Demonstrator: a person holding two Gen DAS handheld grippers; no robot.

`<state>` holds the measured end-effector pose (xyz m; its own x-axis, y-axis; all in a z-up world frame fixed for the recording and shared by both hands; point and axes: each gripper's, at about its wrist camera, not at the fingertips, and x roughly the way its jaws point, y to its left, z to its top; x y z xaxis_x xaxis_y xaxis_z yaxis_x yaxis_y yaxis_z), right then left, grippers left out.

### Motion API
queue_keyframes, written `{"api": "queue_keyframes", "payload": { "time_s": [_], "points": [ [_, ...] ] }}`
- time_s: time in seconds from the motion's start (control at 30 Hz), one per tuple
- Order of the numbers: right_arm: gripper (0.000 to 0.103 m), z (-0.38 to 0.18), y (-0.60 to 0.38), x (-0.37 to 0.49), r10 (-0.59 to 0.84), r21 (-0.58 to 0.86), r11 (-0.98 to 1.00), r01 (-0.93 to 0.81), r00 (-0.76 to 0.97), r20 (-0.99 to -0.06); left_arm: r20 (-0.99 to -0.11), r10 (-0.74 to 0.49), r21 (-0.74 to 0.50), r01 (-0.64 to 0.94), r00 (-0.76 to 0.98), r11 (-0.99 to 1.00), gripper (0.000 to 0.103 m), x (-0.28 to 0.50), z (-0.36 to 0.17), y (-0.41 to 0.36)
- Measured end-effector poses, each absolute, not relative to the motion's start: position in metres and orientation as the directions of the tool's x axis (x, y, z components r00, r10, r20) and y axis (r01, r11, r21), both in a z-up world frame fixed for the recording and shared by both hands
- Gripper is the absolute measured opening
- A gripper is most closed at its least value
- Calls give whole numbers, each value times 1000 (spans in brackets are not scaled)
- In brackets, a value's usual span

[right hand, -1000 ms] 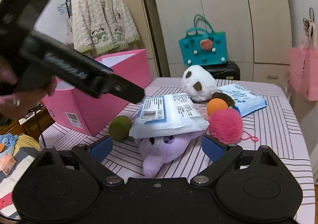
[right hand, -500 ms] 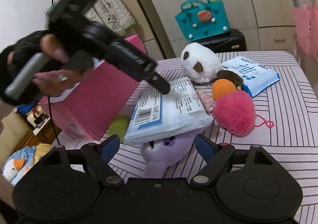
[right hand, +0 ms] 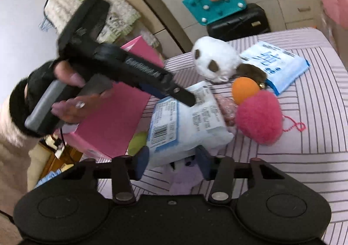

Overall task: Organize soft objects
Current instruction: 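Reach the left gripper to the wrapped tissue pack and close on it, then lift the tissue pack with the left gripper and carry it over the pink box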

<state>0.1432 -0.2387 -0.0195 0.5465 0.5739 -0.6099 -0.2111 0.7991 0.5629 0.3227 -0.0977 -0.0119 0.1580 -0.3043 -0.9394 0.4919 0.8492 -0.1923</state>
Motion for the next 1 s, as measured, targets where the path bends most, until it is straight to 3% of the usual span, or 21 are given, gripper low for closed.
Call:
{"api": "queue_keyframes", "payload": {
  "time_s": [0.13, 0.3, 0.6, 0.7, 0.77, 1.0],
  "points": [
    [42, -25, -246, 146, 572, 589, 790, -168, 548, -611, -938, -293, -159, 517, 188, 841, 55, 316, -9, -98],
    [43, -29, -245, 149, 561, 596, 791, -135, 547, -621, -937, -287, -162, 478, 200, 863, 59, 316, -12, -91],
    [42, -34, -252, 154, 537, 616, 784, -69, 572, -620, -932, -301, -147, 549, 203, 823, 53, 294, -6, -89],
    [38, -30, -247, 153, 505, 581, 811, -75, 593, -628, -929, -314, -166, 538, 195, 826, 47, 290, -5, -82],
    [35, -25, -243, 151, 476, 539, 838, -90, 605, -638, -929, -320, -184, 517, 187, 836, 37, 290, -5, -75],
    [31, -14, -234, 154, 400, 412, 901, -138, 635, -661, -928, -328, -225, 437, 175, 871, 38, 291, -15, -68]
  ]
}}
